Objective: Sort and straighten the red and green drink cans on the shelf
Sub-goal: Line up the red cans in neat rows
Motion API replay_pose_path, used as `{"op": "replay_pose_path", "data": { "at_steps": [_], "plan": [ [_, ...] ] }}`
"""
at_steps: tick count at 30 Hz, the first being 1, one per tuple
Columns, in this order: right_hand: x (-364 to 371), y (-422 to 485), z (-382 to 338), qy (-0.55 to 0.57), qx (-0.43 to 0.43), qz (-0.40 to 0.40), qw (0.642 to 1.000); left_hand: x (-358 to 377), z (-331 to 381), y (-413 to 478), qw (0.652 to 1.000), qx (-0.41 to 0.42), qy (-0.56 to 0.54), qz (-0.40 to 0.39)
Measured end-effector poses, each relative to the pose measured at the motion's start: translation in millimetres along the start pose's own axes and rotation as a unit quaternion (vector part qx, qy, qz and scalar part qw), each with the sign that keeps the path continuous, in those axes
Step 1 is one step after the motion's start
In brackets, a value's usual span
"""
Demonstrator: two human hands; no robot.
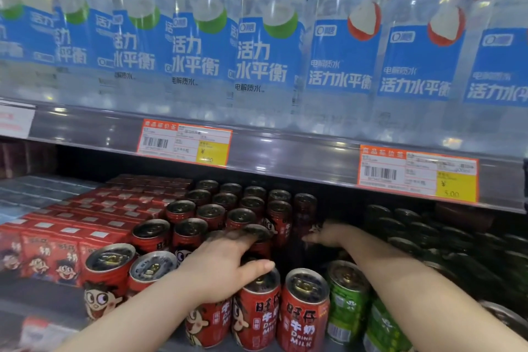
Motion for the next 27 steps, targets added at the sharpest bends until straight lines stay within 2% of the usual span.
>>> {"op": "replay_pose_path", "data": {
  "at_steps": [6,12,15,18,20,24,27],
  "plan": [
    [4.3,-15.4,-3.1,-0.037,-0.008,-0.026,0.999,-0.7,3.4,-1.6,1.0,-0.007,0.009,-0.008],
    [14.6,-23.2,-13.7,0.0,-0.025,-0.024,0.999,-1.6,8.1,-2.4,1.0,0.002,0.018,-0.013],
    [13.2,-27.6,-16.3,0.053,-0.031,-0.041,0.997,-0.7,6.7,-1.9,1.0,0.001,0.019,-0.016],
    [0.5,-39.2,-26.0,0.15,-0.074,-0.032,0.985,-1.5,5.8,-1.9,1.0,-0.001,0.024,-0.015],
    [-0.4,-43.3,-30.0,0.175,-0.09,-0.032,0.98,-1.5,5.9,-2.0,1.0,0.0,0.027,-0.015],
    [12.4,-50.0,-34.3,0.139,-0.081,-0.064,0.985,-1.4,7.1,-2.1,0.999,0.002,0.035,-0.015],
    [13.5,-55.2,-42.8,0.09,-0.095,-0.054,0.99,-2.3,8.0,-1.6,0.999,0.004,0.036,-0.013]
  ]
}}
Point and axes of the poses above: each hand's wrist, its own y-axis towards the middle knuckle, its own x-axis out of the palm, z = x × y, the point moved 10 cm from there along y, towards the middle knuckle, and after that the axes turned 14 degrees about x, right-handed, at the moved point
